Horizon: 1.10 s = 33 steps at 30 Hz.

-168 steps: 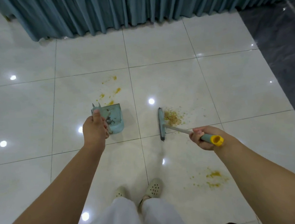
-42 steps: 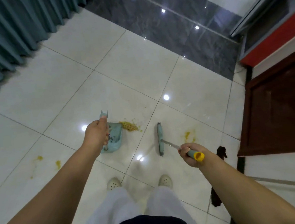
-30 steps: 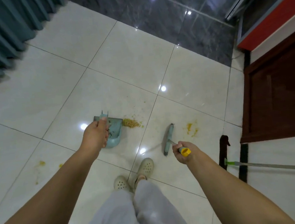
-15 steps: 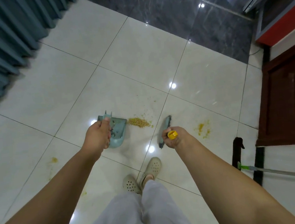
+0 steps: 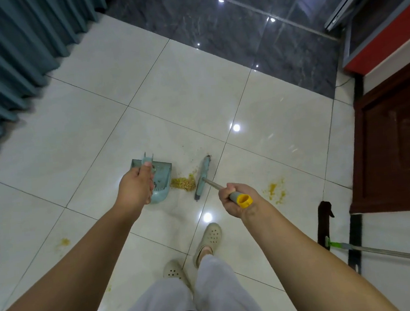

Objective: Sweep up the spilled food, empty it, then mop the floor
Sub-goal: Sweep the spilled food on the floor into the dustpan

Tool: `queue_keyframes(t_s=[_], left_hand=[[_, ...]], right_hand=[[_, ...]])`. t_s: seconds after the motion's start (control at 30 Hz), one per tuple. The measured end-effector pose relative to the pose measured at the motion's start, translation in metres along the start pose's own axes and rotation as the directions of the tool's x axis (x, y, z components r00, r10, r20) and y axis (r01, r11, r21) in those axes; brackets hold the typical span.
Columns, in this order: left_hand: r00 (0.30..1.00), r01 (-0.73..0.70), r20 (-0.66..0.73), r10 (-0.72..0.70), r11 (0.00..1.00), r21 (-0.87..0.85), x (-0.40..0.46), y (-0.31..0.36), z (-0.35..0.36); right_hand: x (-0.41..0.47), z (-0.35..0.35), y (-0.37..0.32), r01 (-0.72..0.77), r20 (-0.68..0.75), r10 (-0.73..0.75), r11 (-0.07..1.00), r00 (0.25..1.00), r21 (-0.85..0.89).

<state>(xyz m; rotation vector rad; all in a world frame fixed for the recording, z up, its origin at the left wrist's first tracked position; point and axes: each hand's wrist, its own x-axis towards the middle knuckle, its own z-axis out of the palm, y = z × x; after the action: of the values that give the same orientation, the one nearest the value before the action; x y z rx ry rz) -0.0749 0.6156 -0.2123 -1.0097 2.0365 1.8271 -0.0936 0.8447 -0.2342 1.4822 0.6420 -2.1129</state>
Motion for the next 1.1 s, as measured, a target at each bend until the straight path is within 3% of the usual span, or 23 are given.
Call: queue_keyframes(t_s=[0.17,0.5,0.63,0.77,0.93,1.1], left_hand=[[1.0,-0.014,-0.025,0.014,1.0,0.02,0.009,0.02,0.034],[0.999,-0.023,-0.046,0.024,1.0,0.013,0.034,0.047,0.109],[0.998,-0.025,-0.063,0.024,1.0,-0.016,0.045,0.054,0.127],[0.998,-0.03,-0.062,0.029,0.999,-0.013,0.055,0.061,0.137],[0.994,-0.066,-0.089,0.064,0.998,-0.019,0.062,0.069,0.146],[0.989,-0.075,-0.126,0.073,0.997,-0.009,0.062,0.077,0.155]], right_hand=[[-0.008,-0.031,-0.045,-0.033,0.018,0.032,0.996,0.999,0.082],[0.0,-0.066,-0.149,0.093,-0.079,-0.074,0.961,0.994,0.26],[0.014,-0.067,-0.177,0.138,-0.158,-0.105,0.966,0.982,0.218],[0.026,-0.053,-0.194,0.09,-0.183,-0.076,0.993,0.98,0.072],[0.032,-0.024,-0.194,0.016,-0.135,-0.029,0.996,0.99,-0.092],[0.037,-0.004,-0.17,-0.097,-0.08,0.087,0.986,0.993,-0.138]])
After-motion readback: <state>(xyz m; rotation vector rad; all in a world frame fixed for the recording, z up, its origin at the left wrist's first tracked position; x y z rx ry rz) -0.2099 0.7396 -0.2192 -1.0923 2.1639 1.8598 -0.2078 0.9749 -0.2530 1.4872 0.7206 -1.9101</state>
